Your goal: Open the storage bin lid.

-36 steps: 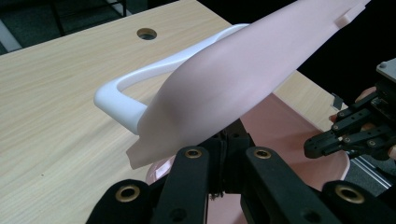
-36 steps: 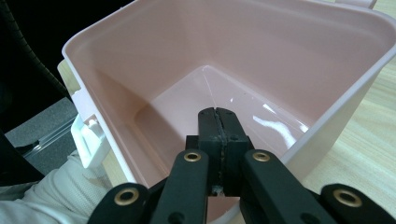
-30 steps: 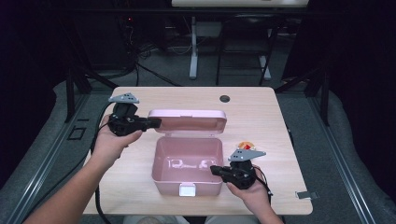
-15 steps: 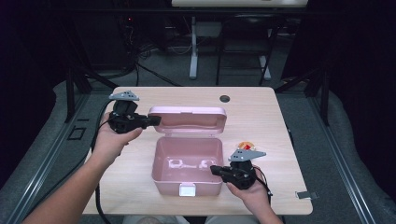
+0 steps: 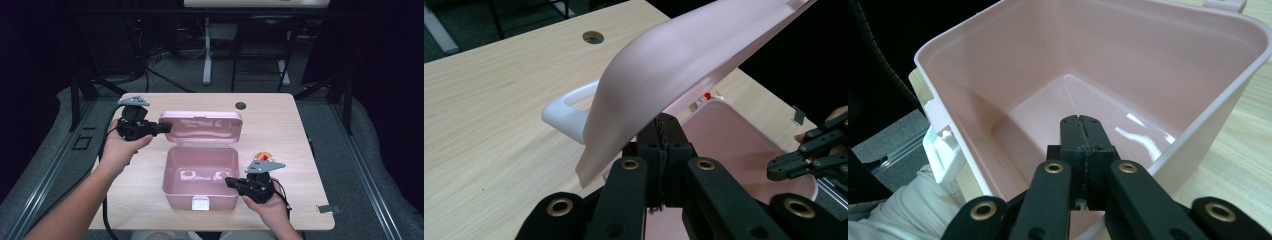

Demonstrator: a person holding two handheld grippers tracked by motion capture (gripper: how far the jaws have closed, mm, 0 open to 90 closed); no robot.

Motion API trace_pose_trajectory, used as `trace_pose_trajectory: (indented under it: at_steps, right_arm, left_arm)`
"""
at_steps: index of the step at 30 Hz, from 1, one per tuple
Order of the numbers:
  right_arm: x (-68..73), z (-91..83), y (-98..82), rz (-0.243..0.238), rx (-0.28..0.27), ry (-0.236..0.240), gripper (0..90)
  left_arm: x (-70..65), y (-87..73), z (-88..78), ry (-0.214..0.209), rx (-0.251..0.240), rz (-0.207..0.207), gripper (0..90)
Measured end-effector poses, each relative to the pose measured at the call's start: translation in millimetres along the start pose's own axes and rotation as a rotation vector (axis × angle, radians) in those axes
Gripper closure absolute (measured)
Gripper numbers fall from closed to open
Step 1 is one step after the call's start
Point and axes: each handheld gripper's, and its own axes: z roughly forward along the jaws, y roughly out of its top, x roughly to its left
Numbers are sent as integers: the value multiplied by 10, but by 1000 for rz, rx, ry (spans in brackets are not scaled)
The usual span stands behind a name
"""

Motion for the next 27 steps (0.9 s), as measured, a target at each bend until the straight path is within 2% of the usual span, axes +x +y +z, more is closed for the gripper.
trace_pose_trajectory:
  at_steps: [17, 27]
  right_arm:
    - [3, -1, -4, -9, -1, -5, 900]
    - [2, -1, -3, -6, 0, -3, 900]
  left_arm:
    - [56, -23, 65, 7, 6, -18, 889]
    - [107, -110, 105, 15, 10, -37, 844]
